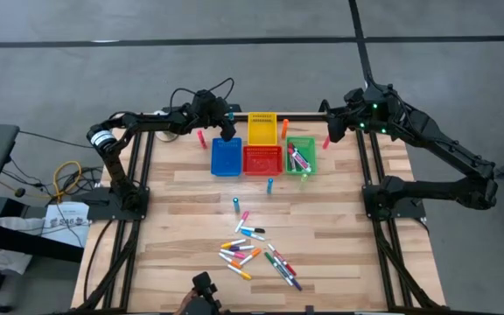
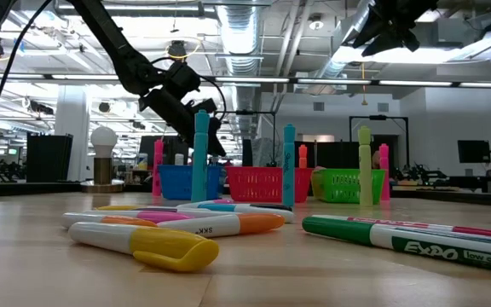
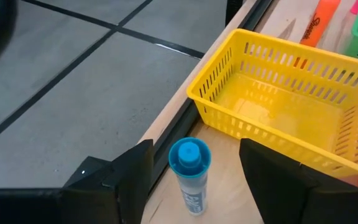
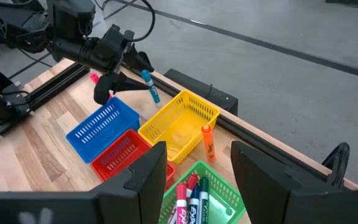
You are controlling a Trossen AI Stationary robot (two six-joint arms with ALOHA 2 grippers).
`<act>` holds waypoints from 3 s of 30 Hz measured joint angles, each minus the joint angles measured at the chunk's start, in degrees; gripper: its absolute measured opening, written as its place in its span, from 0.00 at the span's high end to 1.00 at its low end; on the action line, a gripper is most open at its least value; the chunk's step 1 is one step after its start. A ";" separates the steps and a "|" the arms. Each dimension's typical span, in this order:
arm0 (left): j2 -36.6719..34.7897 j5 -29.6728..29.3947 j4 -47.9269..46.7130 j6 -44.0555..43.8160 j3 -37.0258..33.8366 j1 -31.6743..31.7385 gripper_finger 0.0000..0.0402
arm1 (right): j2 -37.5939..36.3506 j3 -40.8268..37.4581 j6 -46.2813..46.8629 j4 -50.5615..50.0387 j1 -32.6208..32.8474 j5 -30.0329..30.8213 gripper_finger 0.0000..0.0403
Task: Pick & Place Markers
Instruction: Put the large light blue marker pen into the green bin
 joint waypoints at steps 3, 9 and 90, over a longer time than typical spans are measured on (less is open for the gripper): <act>0.00 0.01 0.00 0.00 0.01 0.04 0.45 | 0.00 0.00 0.02 0.00 0.00 0.01 0.58; 0.00 0.00 0.00 0.00 0.00 0.04 0.52 | 0.00 0.00 0.07 0.02 0.00 0.00 0.58; -25.48 -2.34 4.45 -16.01 -0.02 -7.90 0.79 | 5.46 0.00 -7.76 9.37 10.83 -0.03 0.58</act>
